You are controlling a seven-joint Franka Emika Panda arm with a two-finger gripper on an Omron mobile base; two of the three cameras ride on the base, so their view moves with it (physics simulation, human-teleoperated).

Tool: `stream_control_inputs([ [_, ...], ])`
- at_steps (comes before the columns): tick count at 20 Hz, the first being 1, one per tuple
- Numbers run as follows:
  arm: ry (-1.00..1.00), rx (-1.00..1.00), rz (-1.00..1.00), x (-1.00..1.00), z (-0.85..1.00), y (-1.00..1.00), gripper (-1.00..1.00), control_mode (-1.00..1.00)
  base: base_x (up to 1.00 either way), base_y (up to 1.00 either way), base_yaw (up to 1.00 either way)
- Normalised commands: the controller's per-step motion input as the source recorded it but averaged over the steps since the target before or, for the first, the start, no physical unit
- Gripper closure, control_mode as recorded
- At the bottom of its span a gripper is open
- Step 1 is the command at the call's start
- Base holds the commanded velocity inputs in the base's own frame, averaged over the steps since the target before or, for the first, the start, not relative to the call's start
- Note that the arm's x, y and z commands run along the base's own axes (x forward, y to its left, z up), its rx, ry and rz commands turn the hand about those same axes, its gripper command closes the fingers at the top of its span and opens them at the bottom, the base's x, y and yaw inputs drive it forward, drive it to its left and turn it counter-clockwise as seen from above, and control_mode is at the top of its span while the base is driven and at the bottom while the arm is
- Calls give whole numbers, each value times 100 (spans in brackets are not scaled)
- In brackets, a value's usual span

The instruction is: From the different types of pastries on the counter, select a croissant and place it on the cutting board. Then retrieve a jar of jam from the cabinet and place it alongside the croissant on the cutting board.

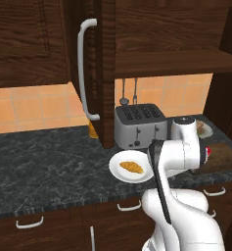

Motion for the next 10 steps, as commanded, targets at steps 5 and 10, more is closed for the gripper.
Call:
stream_control_inputs([
  [5, 3, 9, 14, 29, 0, -1, -100, -100, 0, 0, 0],
  [10, 1, 18, 30, 68, 0, 12, -100, -100, 0, 0, 0],
])
